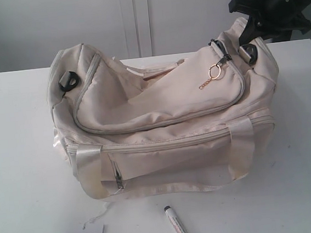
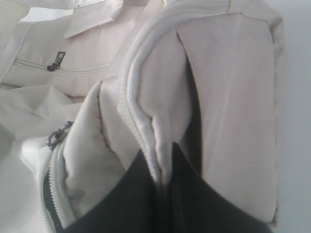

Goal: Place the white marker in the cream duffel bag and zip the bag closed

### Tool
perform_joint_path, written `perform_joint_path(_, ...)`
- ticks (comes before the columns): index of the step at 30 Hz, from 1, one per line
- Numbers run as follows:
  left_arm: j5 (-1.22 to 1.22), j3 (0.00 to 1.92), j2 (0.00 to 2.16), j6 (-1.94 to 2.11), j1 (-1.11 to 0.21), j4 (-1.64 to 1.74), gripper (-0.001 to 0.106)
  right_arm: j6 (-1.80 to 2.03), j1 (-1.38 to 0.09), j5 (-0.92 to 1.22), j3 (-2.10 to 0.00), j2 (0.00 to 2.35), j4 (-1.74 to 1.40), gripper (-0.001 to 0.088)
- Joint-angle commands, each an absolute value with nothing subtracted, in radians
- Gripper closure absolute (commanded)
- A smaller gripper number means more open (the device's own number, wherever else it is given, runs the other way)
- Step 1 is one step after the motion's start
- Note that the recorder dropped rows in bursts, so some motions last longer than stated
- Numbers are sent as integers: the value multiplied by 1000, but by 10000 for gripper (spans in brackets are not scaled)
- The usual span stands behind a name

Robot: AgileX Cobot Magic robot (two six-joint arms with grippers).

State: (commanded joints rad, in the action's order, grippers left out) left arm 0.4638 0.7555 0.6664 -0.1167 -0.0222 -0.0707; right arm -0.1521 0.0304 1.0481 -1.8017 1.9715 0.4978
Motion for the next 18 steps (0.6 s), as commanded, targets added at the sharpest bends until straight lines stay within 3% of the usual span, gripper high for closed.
perform_joint_path(13,622,975,1051,-563,-30,-592,1053,-152,30,1048,-1802,1972,498,868)
perform_joint_path(18,584,1049,1191,-582,-178,-598,1053,-152,30,1048,-1802,1972,498,868)
